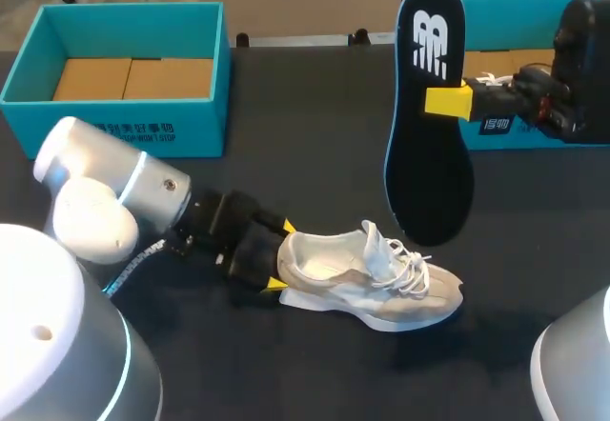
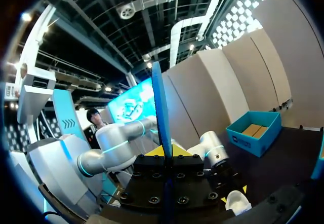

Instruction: Take the shoe out of the shoebox, open the shoe tongue, remove and reinsert the insole, then place the shoe into the shoebox

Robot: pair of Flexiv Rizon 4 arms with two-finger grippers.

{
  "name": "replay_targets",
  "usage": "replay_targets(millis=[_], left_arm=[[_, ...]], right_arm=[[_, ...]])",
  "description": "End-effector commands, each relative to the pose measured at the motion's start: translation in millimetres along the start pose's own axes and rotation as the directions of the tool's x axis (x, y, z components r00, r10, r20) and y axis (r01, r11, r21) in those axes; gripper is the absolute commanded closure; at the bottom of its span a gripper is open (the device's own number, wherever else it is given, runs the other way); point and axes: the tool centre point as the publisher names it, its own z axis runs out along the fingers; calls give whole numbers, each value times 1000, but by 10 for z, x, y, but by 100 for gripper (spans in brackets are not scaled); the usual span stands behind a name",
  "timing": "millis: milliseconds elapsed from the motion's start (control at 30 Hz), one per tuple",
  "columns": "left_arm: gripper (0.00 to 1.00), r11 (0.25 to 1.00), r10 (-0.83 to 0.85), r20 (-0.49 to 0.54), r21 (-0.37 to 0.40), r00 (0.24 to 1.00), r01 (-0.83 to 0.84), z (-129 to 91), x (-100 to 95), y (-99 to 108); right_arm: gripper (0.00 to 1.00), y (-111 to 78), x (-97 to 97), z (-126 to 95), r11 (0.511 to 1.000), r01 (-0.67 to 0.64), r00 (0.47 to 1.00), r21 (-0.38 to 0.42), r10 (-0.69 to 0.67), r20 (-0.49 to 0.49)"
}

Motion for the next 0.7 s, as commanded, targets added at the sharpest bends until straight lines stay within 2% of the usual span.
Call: replay_targets(millis=[33,133,167,267,333,400,433,467,500,700], left_arm=[[0,997,-3,18,-76,1000,4,-9,76,-69],[0,997,-3,18,-76,1000,4,-9,76,-69],[0,993,-40,19,-112,999,42,-12,51,-34],[0,984,-90,2,-153,996,89,-92,24,27],[0,979,-98,-16,-180,995,93,-153,25,25],[0,968,-61,-22,-244,998,54,-217,37,-20],[0,950,-50,-29,-311,998,39,-266,48,-72],[0,908,-23,22,-418,999,30,-289,46,-139],[0,836,93,120,-549,988,-12,-312,92,-217],[0,836,93,120,-549,988,-12,-312,92,-217]], right_arm=[[100,0,-16,24,1000,-1,1000,2,1,0],[100,0,-16,24,1000,-1,1000,2,1,0],[100,0,-16,24,1000,-1,1000,2,1,0],[100,0,-16,24,1000,-1,1000,2,1,0],[100,0,-16,24,1000,-1,1000,2,1,0],[100,0,-16,24,1000,-1,1000,2,1,0],[100,0,-16,24,1000,-1,1000,2,1,0],[100,0,-16,24,1000,-1,1000,2,1,0],[100,0,-16,24,1000,-1,1000,2,1,0],[100,0,-16,24,1000,-1,1000,2,1,0]])
